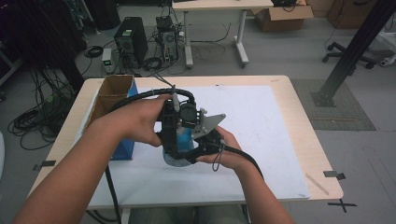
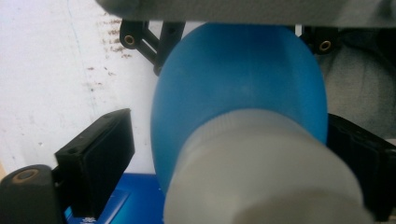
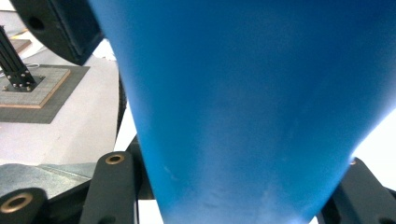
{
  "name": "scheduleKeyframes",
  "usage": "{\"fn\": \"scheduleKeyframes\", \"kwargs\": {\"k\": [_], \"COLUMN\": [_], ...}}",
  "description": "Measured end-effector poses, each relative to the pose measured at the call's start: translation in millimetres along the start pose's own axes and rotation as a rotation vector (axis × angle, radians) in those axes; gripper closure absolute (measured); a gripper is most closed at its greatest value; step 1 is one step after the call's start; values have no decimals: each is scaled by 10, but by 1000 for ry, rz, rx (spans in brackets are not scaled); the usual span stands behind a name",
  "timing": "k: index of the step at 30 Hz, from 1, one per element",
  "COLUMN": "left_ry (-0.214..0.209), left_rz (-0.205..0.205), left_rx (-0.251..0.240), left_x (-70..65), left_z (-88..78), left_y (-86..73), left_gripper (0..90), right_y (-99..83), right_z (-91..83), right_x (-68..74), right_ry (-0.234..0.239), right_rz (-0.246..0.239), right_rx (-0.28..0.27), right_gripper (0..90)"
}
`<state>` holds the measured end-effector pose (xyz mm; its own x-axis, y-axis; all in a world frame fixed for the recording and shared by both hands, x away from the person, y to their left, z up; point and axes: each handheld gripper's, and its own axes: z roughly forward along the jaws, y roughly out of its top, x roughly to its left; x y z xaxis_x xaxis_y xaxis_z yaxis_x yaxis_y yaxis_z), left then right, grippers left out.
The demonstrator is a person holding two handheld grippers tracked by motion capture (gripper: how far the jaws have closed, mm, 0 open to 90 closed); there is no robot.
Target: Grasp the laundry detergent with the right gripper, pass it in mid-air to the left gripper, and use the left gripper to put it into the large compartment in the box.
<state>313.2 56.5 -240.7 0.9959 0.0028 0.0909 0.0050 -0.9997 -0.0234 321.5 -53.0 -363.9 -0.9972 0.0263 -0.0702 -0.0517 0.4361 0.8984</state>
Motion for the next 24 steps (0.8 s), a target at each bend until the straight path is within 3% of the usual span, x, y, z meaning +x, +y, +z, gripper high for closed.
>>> {"fn": "scheduleKeyframes", "kwargs": {"k": [24], "left_ry": [-28], "left_rz": [7], "left_rx": [-10], "left_x": [-8], "left_z": [3], "left_y": [0], "left_gripper": [230], "right_y": [-12], "right_z": [22], "right_x": [5], "right_ry": [-2], "right_rz": [-6], "right_rx": [-3], "right_gripper": [449]}}
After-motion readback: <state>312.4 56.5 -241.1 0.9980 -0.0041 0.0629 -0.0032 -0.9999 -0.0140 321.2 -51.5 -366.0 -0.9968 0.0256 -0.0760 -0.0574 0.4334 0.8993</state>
